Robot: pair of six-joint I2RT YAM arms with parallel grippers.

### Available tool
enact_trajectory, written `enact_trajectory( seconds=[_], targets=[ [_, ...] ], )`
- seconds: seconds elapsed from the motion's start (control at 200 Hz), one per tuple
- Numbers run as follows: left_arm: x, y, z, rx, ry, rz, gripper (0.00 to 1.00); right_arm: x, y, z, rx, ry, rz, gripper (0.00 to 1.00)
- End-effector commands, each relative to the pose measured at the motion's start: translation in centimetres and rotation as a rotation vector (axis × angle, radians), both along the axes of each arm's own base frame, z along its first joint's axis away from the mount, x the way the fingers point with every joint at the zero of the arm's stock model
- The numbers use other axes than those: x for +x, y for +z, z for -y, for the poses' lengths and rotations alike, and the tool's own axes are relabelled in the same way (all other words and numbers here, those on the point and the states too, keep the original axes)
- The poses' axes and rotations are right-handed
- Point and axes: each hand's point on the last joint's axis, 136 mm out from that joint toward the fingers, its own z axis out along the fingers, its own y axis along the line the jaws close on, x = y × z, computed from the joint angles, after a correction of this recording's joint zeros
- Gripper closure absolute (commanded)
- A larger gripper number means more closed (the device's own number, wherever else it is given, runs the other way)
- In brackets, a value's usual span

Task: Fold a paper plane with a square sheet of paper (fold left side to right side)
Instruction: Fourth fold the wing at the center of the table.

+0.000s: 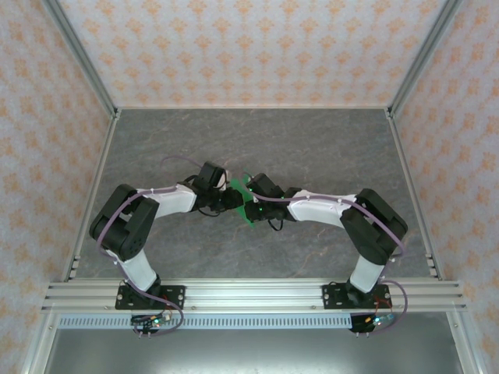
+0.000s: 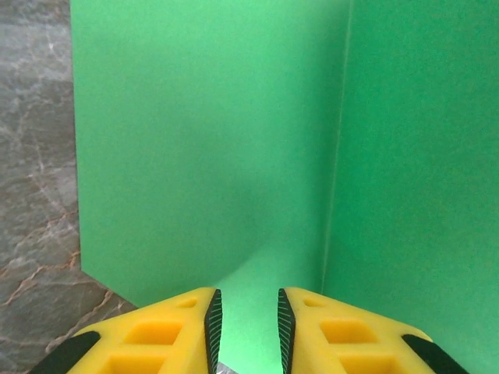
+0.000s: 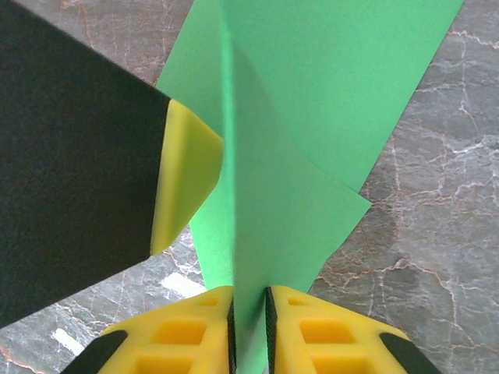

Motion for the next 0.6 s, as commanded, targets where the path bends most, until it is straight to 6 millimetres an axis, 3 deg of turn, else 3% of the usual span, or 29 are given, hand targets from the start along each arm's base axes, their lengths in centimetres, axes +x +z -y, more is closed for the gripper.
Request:
enact_trajectory(
  seconds=[0.0,0.245,0.595],
  targets=[
    [-0.3,0.5,-1.4,0.031,0.019,0.02,0.71,0.7,0.3,-1.0,0.006,0.017,0.019,0.83],
    [-1.4,0.3,-3.4,0.04,0.04,0.01,0.7,0.5,-0.2,-1.7,0.072,0.053,-0.028,0.89],
    [-1.7,1.1,-2.5,-0.02,-0.005,0.039,0.7,0.3,-1.0,-2.9,0.179,0.11,-0.126,0.9]
  ],
)
